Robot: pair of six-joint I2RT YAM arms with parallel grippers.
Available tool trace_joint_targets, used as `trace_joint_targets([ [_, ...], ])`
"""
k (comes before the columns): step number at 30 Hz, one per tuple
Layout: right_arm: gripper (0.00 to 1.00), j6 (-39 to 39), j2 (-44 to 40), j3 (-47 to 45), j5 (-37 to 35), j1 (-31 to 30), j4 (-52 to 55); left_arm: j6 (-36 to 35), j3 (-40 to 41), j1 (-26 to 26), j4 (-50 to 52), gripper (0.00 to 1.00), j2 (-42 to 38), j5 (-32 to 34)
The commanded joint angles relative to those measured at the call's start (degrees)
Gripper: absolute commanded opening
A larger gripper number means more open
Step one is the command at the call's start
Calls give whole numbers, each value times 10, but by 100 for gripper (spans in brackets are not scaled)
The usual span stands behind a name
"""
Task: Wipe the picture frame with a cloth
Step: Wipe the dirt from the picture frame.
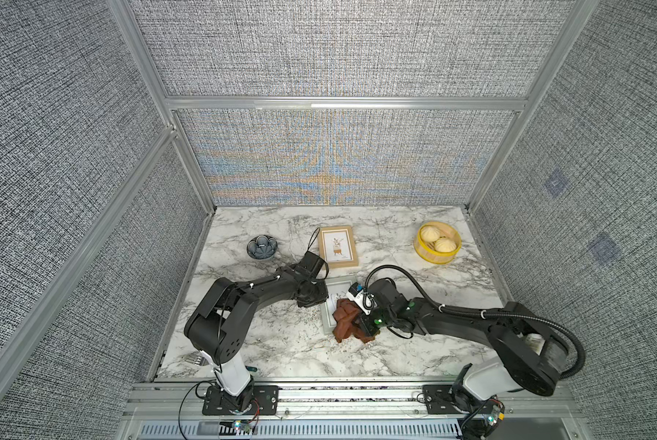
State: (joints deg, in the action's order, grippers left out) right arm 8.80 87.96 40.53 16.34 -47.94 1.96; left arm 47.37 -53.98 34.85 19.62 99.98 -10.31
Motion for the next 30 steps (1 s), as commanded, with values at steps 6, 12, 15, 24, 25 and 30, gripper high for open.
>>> trace_joint_targets([
  [6,0,-58,72,88,47,-45,56,-4,9,0,57,8,12,67],
  [12,0,-33,54,62,26,-41,85,2,12,0,56,8,10,71],
  [15,0,13,27,46,14,-18,131,4,18,1,52,8,3,78],
  [24,0,46,-13,35,-52,18,214,2,19,2,43,8,-2,78],
  [25,0,43,3,56,-50,10,213,2,18,2,42,8,-1,78],
  [30,0,13,70,137,-15,-52,182,2,20,1,39,8,-1,75],
])
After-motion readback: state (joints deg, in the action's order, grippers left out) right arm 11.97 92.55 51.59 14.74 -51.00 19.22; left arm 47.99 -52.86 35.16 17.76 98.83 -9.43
